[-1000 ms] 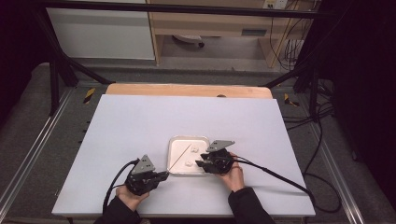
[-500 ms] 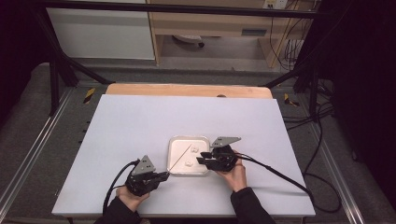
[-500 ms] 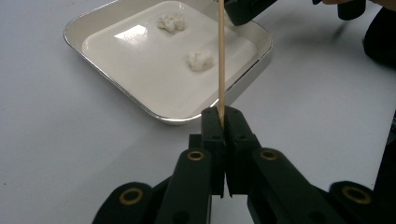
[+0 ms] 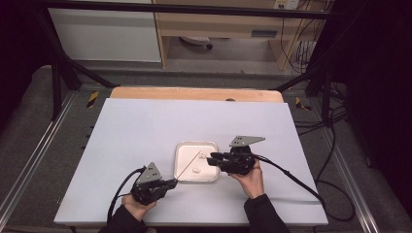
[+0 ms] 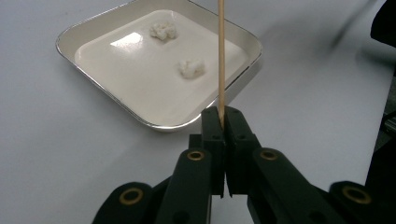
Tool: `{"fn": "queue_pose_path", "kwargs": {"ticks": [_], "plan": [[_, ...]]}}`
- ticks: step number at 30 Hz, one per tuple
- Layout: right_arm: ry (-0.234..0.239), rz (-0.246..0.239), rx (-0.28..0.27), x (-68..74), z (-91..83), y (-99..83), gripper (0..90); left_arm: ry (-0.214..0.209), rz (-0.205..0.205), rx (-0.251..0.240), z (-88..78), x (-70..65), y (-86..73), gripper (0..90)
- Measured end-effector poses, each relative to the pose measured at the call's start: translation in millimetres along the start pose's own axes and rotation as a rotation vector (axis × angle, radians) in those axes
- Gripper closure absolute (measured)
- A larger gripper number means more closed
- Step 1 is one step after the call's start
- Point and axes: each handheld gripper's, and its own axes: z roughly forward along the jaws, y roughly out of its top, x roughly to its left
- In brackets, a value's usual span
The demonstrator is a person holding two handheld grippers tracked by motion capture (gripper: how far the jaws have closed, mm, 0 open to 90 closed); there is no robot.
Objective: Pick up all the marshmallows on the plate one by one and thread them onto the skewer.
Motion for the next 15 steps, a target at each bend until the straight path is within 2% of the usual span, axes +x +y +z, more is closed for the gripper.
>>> {"fn": "queue_pose_path", "kwargs": {"ticks": [8, 15], "plan": [[0.072, 0.062, -0.096, 1.1, -14.3, 11.4, 68.9, -0.003, 0.005, -0.009, 0.6, -2.1, 0.5, 88.0], [0.1, 0.1, -0.137, 1.0, -11.4, 20.0, 69.2, -0.01, 0.012, -0.015, 0.6, -3.7, 0.8, 88.1]]}}
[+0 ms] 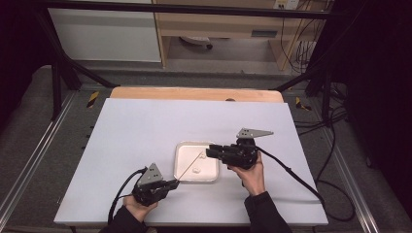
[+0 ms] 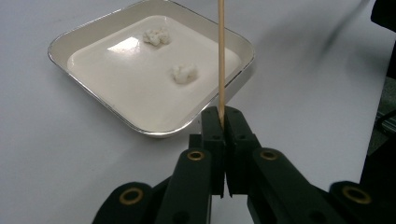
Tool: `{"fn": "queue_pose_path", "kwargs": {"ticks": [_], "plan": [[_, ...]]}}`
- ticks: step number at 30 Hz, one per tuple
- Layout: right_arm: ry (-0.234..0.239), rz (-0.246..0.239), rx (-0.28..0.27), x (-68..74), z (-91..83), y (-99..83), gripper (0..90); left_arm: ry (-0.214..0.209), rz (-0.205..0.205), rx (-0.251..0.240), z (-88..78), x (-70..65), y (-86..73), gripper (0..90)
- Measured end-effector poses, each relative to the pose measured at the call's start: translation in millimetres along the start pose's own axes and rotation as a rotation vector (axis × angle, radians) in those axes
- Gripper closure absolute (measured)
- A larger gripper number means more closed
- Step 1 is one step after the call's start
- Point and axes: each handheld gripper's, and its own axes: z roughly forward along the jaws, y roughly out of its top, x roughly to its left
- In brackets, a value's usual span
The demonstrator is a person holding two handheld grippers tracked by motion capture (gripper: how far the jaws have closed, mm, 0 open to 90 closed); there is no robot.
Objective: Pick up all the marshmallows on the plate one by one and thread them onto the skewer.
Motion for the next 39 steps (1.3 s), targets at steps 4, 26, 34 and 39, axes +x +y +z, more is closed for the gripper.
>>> {"fn": "queue_pose_path", "kwargs": {"ticks": [4, 26, 34, 39], "plan": [[0.015, 0.033, -0.028, -1.5, 3.4, 3.2, 69.4, 0.001, 0.002, -0.004, -0.5, -0.2, 0.1, 88.0], [0.093, 0.107, 0.005, -5.1, 23.9, -7.7, 71.0, 0.002, 0.002, -0.021, -0.2, -1.6, -0.7, 88.1], [0.125, 0.127, 0.065, 0.2, 40.9, -19.6, 71.2, 0.008, -0.015, -0.035, -0.2, -1.3, -1.2, 88.1], [0.135, 0.132, 0.085, 3.4, 50.3, -25.6, 71.2, 0.015, -0.028, -0.036, 1.6, -0.7, -0.9, 88.1]]}}
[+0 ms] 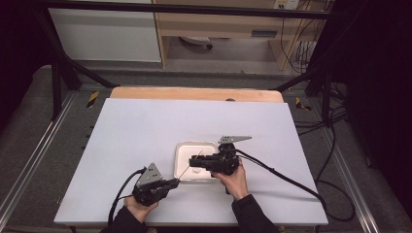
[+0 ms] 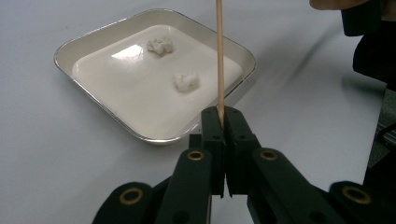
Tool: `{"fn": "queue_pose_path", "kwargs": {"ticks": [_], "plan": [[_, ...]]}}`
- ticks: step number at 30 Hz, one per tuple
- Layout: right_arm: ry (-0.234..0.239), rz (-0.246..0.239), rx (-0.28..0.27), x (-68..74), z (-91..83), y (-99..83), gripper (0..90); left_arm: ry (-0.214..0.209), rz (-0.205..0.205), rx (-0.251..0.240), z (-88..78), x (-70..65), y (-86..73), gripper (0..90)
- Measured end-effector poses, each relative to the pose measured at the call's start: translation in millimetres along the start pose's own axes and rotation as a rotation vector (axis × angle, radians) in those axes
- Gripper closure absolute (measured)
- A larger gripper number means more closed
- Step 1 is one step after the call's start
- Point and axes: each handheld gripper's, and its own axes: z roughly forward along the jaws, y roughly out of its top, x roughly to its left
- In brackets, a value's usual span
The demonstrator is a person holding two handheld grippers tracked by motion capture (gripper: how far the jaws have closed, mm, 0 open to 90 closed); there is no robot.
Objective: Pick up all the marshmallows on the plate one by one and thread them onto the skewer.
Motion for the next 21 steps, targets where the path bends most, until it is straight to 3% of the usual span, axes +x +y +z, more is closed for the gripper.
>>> {"fn": "queue_pose_path", "kwargs": {"ticks": [7, 17, 21], "plan": [[0.005, -0.017, 0.049, 4.3, 15.5, -8.0, 71.3, 0.004, -0.036, -0.008, 5.5, 0.7, 1.6, 88.0], [0.002, -0.014, 0.068, 4.4, 20.4, -14.4, 71.0, 0.001, -0.038, -0.005, 8.2, 0.2, 1.6, 88.1], [-0.027, -0.049, 0.051, 6.5, 17.0, -12.3, 63.6, 0.002, -0.043, -0.008, 6.3, 1.6, 1.5, 88.1]]}}
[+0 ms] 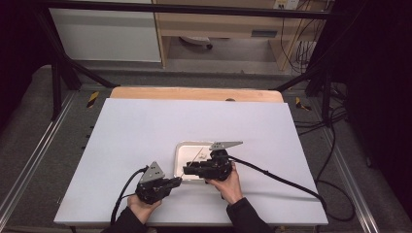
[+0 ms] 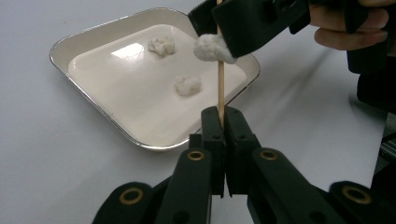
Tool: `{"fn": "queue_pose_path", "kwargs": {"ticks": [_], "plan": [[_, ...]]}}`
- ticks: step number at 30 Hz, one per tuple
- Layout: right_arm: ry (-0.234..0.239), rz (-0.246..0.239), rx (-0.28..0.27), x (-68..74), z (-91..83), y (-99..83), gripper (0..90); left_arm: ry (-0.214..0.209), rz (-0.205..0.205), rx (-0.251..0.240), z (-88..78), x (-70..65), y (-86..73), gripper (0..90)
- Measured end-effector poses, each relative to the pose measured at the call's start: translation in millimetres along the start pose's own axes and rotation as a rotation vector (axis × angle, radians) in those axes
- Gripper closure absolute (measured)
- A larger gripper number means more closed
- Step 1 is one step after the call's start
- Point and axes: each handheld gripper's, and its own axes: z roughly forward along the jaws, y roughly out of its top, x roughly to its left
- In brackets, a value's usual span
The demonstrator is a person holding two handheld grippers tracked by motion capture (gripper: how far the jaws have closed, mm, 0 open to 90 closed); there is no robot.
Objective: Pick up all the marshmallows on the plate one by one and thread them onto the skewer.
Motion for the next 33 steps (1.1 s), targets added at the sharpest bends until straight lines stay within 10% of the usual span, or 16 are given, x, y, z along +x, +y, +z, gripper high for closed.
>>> {"fn": "queue_pose_path", "kwargs": {"ticks": [14, 27, 33], "plan": [[-0.194, -0.182, 0.0, -2.4, -22.7, 5.1, 27.4, 0.036, 0.005, 0.036, -7.6, 7.5, -0.7, 88.1], [-0.383, -0.299, 0.132, -29.3, -9.7, -3.3, 25.1, 0.046, 0.015, 0.062, -8.8, 9.2, -1.3, 88.0], [-0.406, -0.273, 0.117, -46.2, -5.8, 4.8, 26.4, 0.042, 0.013, 0.066, -8.6, 10.4, -1.3, 88.0]]}}
